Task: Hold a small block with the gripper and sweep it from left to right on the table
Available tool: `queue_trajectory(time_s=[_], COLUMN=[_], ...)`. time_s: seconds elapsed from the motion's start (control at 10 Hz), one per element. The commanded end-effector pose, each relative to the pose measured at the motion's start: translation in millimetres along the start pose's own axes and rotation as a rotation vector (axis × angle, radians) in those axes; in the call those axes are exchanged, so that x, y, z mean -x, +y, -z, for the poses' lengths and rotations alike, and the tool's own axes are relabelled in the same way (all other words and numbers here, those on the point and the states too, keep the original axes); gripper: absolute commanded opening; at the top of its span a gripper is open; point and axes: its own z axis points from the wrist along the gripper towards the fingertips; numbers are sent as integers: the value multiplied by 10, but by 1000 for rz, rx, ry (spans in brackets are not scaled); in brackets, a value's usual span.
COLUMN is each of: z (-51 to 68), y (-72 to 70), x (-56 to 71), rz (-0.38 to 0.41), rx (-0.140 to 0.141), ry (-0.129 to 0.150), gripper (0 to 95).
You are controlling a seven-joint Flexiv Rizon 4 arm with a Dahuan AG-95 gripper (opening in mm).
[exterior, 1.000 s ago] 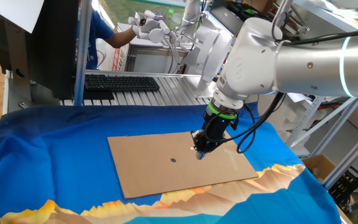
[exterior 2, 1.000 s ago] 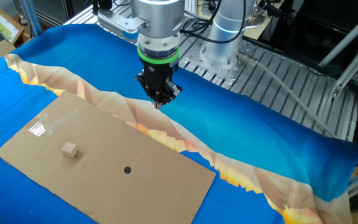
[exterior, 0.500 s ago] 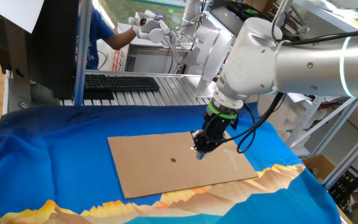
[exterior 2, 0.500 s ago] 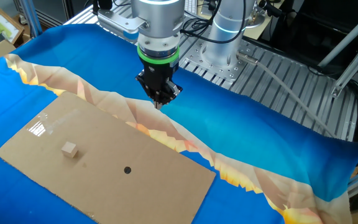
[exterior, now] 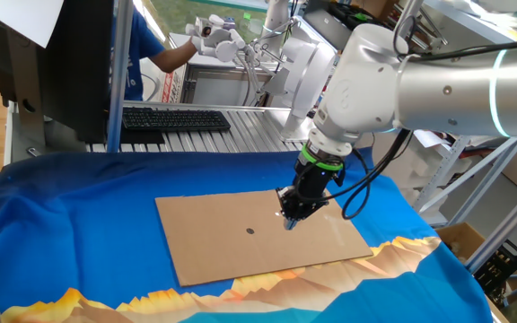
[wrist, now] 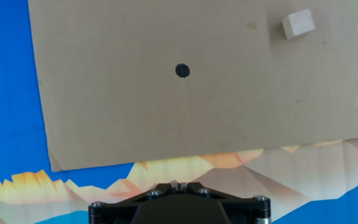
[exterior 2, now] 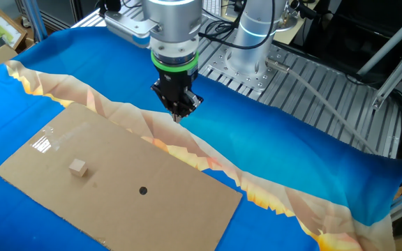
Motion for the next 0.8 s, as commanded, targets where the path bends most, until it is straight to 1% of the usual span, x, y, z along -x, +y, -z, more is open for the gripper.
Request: queue_trajectory(time_s=[0.1,0.2,0.3,0.4,0.6,0.8], z=[2,5,7,5,6,52], y=[2,6,16,28,56,137], x=[3,42,119,223,360,504], rz=[-1,1,5,11,18,18], rx=[-3,-4,-9,-10,-10,-17], ry=[-1,2,2,3,2,8], gripper=[0,0,0,0,0,0])
